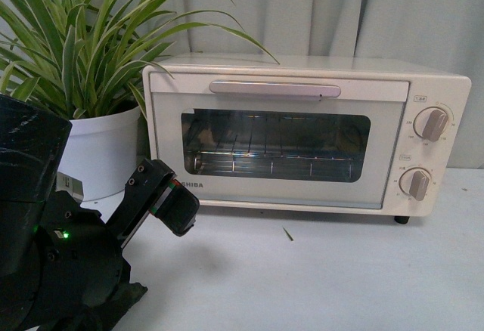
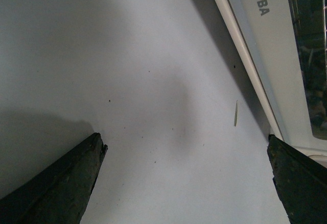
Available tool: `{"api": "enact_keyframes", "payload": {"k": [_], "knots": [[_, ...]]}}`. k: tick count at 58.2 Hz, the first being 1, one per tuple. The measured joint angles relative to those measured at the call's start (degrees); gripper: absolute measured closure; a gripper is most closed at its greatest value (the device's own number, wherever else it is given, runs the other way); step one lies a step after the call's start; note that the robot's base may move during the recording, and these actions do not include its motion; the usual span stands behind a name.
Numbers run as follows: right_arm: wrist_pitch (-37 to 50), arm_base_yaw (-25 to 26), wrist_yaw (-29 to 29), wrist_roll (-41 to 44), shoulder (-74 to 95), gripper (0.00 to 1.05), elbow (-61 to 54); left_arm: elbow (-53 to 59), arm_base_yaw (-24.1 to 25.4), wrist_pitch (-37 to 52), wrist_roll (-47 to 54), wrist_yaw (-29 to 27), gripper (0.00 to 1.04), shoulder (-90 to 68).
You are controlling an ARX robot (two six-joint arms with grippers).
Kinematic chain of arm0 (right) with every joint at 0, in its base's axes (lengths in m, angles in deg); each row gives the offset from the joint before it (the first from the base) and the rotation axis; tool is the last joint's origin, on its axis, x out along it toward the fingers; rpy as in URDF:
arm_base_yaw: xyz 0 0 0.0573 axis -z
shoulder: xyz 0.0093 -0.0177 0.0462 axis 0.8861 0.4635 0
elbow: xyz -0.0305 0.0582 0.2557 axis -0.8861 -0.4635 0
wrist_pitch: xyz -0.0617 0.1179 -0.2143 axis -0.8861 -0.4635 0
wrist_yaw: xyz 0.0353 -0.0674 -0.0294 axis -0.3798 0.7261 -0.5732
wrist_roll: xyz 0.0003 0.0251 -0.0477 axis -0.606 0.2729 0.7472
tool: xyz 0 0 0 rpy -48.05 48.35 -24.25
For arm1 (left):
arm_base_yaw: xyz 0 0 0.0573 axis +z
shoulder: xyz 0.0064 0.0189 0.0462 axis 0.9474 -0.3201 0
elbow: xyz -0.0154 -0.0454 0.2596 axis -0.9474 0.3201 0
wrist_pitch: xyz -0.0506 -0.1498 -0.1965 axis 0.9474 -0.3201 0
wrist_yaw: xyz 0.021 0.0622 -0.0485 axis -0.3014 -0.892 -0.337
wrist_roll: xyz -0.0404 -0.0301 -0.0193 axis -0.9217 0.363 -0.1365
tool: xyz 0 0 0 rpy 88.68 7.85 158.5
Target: Open oven
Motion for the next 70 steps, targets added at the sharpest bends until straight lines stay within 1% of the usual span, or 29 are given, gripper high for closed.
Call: {"api": "enact_keyframes", "payload": {"k": [13,16,17,18,19,21,23,25,31,32,37,40,47,53,61,70], "knots": [[-0.04,0.04,-0.37,-0.02,0.04,0.09,0.0,-0.76,1.05,0.22,-1.81,-0.33,0.07,-0.7],[-2.16,1.66,-6.58,-2.27,1.22,0.09,0.68,-0.76,1.42,0.24,-2.14,-0.48,0.07,-0.68],[-3.26,2.54,-10.36,-3.32,2.36,0.09,1.07,-0.76,1.51,0.24,-2.25,-0.52,0.07,-0.68],[-3.45,2.71,-11.93,-3.89,2.97,0.09,1.25,-0.76,1.64,0.24,-2.36,-0.61,0.07,-0.7],[-3.52,2.82,-14.97,-5.29,4.24,0.09,1.68,-0.76,1.68,0.24,-2.36,-0.66,0.07,-0.7],[-3.34,2.71,-16.68,-6.25,5.7,0.09,2.08,-0.76,1.75,0.24,-2.51,-0.77,0.07,-0.68],[-2.54,1.75,-16.92,-7.21,7.89,0.09,2.78,-0.76,1.77,0.24,-2.56,-0.81,0.07,-0.68],[-0.92,0.26,-15.89,-7.67,10.25,0.09,3.54,-0.76,1.79,0.24,-2.73,-0.79,0.07,-0.68],[5.66,-5.35,-9.35,-8.13,18.8,0.09,7.45,-0.7,2.01,0.24,-2.78,-0.96,0.07,-0.63],[7.19,-6.71,-7.63,-8.22,21.05,0.09,8.72,-0.68,2.05,0.24,-2.78,-1.01,0.07,-0.59],[13.0,-11.32,-2.51,-8.48,30.8,0.09,14.25,-0.5,2.27,0.22,-2.78,-1.07,0.07,-0.35],[14.47,-13.16,0.11,-9.11,35.82,0.09,17.35,-0.42,2.34,0.22,-2.78,-1.07,0.07,-0.28],[14.36,-16.9,4.68,-11.45,49.03,0.09,26.58,-0.35,2.36,0.22,-2.78,-1.38,0.07,-0.24],[11.58,-19.85,8.11,-14.23,59.47,0.09,35.89,-0.35,2.29,0.22,-2.78,-1.57,0.07,-0.24],[8.04,-21.77,11.69,-17.22,67.84,0.09,44.87,-0.33,2.25,0.22,-2.75,-1.73,0.07,-0.24],[3.85,-23.28,14.38,-20.5,74.34,0.09,52.09,-0.33,2.25,0.22,-2.75,-1.66,0.07,-0.24]]}}
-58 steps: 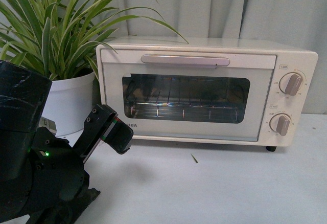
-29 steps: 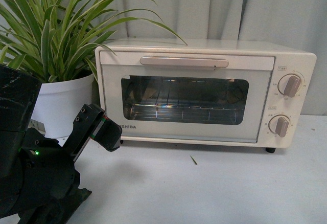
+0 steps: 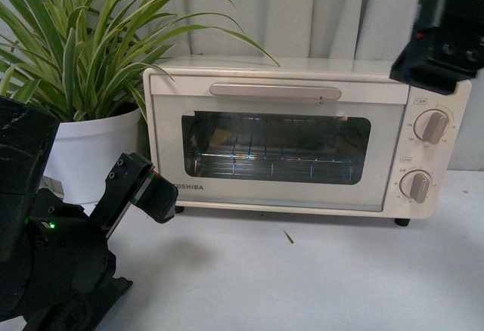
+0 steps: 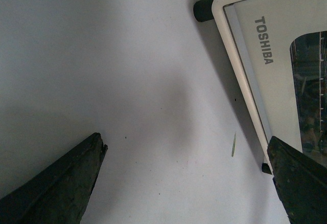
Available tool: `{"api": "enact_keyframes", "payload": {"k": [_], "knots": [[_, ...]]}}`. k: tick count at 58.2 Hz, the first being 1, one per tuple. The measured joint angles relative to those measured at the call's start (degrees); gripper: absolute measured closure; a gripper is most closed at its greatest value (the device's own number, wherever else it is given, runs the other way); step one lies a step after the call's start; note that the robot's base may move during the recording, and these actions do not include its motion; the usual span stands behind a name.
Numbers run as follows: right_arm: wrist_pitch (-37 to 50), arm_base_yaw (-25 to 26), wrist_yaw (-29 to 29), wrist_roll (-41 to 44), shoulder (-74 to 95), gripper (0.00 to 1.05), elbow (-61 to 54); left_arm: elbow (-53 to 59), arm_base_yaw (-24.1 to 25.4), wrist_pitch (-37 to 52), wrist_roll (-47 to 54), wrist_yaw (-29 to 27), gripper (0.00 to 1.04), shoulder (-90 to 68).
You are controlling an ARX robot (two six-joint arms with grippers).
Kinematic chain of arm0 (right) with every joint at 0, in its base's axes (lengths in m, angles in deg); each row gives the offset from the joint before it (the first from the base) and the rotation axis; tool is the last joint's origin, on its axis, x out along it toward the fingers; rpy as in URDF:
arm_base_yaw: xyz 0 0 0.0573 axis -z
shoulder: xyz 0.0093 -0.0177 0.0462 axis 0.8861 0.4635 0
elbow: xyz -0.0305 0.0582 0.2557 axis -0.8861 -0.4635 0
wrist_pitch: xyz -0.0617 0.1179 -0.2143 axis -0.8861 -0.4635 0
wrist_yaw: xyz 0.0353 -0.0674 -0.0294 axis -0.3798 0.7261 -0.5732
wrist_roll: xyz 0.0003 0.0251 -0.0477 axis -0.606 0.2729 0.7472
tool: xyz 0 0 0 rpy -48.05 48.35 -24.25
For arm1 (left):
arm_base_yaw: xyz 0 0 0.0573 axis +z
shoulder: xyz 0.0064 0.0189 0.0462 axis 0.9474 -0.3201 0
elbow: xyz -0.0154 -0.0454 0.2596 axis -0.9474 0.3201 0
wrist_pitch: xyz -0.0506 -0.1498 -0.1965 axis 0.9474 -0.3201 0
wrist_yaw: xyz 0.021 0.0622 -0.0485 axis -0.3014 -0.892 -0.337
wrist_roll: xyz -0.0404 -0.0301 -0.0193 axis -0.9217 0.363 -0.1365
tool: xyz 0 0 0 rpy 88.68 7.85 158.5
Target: Open oven
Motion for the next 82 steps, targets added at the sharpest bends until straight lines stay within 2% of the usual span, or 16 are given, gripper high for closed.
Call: {"api": "enact_keyframes", "payload": {"k": [26,82], "knots": [[-8.94,-3.3,7.1,-4.39,11.52,0.09,14.95,0.17,0.17,0.28,0.0,0.48,0.07,0.13],[-13.35,-3.15,9.4,-6.32,19.17,0.09,21.88,0.9,0.37,0.48,-0.15,1.05,0.07,0.79]]}}
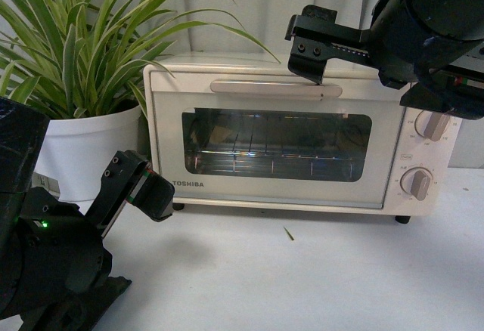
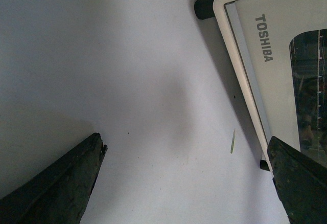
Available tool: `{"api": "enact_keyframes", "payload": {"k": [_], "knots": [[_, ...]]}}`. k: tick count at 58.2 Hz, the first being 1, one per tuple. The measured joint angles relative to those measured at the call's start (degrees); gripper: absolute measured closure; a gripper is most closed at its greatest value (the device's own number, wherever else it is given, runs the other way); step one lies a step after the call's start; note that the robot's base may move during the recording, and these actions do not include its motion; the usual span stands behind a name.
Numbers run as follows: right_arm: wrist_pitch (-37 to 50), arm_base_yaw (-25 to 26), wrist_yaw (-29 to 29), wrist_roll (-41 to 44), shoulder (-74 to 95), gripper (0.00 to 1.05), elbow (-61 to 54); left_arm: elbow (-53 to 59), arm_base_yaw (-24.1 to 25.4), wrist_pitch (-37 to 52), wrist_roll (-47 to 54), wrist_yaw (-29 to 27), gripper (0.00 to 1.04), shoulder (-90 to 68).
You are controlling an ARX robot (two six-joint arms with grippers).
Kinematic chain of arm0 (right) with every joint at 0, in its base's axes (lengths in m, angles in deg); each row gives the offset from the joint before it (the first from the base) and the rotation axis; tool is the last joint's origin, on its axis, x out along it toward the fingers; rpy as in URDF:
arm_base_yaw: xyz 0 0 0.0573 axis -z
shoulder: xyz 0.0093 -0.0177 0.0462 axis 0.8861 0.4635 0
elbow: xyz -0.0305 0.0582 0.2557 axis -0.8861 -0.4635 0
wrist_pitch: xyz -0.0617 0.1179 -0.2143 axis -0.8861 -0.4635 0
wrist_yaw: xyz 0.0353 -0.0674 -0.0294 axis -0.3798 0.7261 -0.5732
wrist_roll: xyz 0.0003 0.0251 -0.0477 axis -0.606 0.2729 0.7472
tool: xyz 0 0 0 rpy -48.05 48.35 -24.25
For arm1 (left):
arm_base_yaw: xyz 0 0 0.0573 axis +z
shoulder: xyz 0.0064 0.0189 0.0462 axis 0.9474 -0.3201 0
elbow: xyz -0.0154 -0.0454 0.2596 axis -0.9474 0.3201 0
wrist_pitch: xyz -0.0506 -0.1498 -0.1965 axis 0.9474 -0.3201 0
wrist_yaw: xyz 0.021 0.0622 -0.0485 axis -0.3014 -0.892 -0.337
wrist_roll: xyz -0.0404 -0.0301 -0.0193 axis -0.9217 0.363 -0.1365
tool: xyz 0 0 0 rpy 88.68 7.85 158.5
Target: Open oven
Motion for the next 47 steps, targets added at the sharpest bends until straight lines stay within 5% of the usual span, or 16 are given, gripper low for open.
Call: {"api": "enact_keyframes", "payload": {"k": [22,47], "knots": [[-3.26,-1.68,-1.38,1.64,-1.31,0.09,-1.05,0.26,0.04,0.0,-0.04,0.0,0.07,0.24],[6.45,-3.26,-6.84,2.71,-7.67,0.09,-15.26,0.42,0.07,0.0,-0.39,-0.09,0.07,0.33]]}}
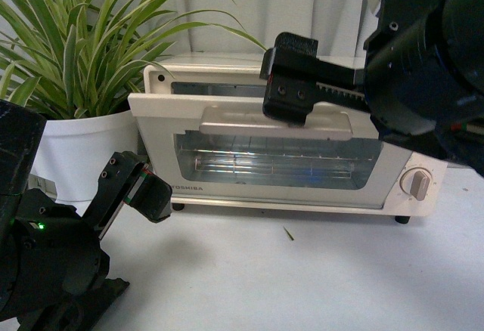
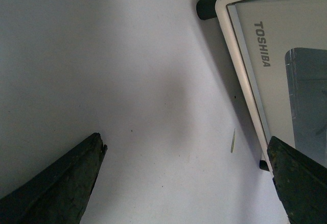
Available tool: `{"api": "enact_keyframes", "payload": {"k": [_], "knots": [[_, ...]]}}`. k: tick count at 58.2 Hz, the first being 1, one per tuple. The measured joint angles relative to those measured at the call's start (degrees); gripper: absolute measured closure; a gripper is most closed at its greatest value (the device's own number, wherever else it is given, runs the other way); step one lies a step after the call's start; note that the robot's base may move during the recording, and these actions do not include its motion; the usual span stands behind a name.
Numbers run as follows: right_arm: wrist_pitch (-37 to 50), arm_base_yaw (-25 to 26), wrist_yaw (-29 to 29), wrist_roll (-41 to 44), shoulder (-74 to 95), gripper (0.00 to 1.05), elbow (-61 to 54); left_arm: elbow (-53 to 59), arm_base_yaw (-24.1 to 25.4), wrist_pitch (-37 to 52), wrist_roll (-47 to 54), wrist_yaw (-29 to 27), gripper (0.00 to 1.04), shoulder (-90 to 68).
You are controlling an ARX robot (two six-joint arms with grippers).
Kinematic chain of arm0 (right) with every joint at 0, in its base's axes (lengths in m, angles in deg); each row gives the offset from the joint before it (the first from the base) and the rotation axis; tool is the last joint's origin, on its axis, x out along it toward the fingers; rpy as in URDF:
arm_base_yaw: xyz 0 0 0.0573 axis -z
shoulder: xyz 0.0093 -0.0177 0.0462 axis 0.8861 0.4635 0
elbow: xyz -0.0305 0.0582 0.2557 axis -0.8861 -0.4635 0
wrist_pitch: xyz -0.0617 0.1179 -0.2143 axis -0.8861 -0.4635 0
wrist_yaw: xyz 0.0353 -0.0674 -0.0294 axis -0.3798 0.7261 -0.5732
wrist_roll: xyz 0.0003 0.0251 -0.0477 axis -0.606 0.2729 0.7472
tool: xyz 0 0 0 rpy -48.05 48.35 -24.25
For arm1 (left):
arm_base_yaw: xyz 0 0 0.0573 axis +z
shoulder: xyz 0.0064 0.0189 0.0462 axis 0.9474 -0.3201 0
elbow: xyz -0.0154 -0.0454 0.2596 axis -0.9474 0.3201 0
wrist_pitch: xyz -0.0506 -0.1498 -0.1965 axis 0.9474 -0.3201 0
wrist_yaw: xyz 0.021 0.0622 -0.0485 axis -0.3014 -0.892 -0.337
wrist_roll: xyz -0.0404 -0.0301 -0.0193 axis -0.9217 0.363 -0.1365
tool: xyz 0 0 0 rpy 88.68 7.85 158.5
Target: Open oven
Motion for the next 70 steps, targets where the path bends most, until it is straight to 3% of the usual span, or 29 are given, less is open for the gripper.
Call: {"api": "enact_keyframes", "payload": {"k": [21,45,61,70], "knots": [[6.45,-1.44,-5.14,-0.81,-3.58,0.09,-11.58,0.11,-0.09,-0.11,0.15,-0.39,0.07,0.02],[6.84,-0.42,-7.65,-1.16,-16.68,0.09,-24.48,0.68,0.04,-1.92,3.1,-2.69,0.07,1.25],[3.82,3.91,-13.14,-1.16,-31.21,0.09,-32.72,2.1,-0.22,-3.43,9.01,-6.84,0.07,2.93],[1.75,10.91,-18.05,-1.14,-38.6,0.09,-36.94,2.75,-2.01,-4.15,14.91,-10.8,0.07,3.41]]}}
